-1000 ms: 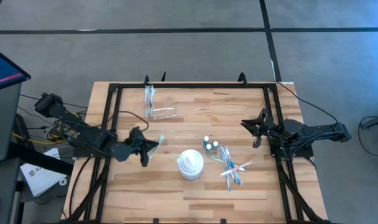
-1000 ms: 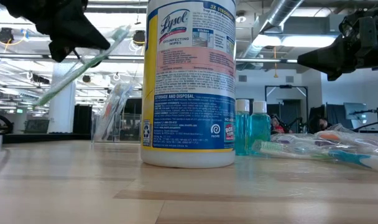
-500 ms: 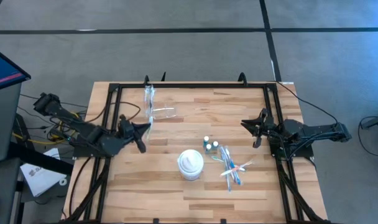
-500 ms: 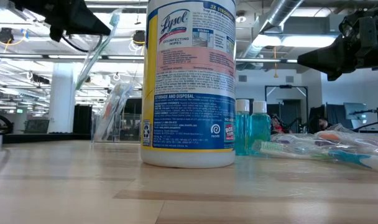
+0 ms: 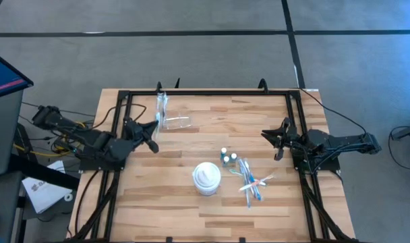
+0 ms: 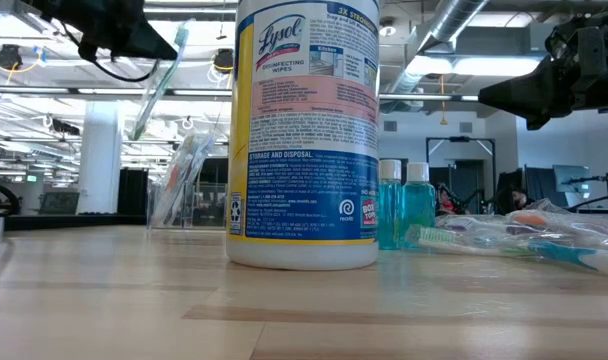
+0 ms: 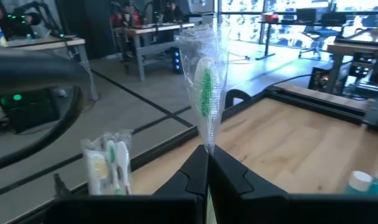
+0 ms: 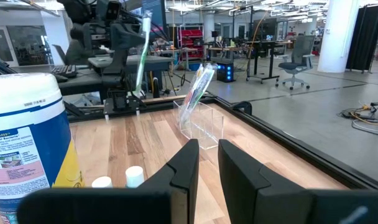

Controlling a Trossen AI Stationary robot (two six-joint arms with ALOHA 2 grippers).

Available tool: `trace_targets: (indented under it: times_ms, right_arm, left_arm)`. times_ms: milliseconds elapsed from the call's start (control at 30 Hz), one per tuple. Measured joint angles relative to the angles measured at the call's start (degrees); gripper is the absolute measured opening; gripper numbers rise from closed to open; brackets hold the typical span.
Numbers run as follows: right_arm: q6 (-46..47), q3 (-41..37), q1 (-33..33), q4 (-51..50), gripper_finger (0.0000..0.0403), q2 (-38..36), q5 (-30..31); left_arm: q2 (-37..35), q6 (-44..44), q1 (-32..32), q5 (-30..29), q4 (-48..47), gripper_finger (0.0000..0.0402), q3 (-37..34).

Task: Pick & Place toothbrushing station
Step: Put the left green toothbrush into the transparent organizer

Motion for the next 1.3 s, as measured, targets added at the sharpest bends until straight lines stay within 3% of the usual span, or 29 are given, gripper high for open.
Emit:
trace_targets:
  times_ms: [467,567,833,1300]
  right_arm:
    - [0.0,-0.02,0.0,0.0,0.0054,0.01,0.0]
    - [0.0,-0.02,0.0,-0.01,0.0054,0.01,0.0]
    - [0.0,-0.02,0.0,0.02,0.0054,0.0,0.0]
    - [0.0,-0.02,0.0,0.09,0.0054,0.02,0.0]
  left_arm:
    - [0.02,3.07,13.14,8.47,0.56,0.0,-0.16]
    - [-0.39,6.5,15.55,9.92,5.99,0.0,-2.83]
    - [-3.83,19.15,22.87,16.05,31.16,0.0,-13.37]
    - [-4.35,20.69,31.16,22.82,41.9,0.0,-20.26]
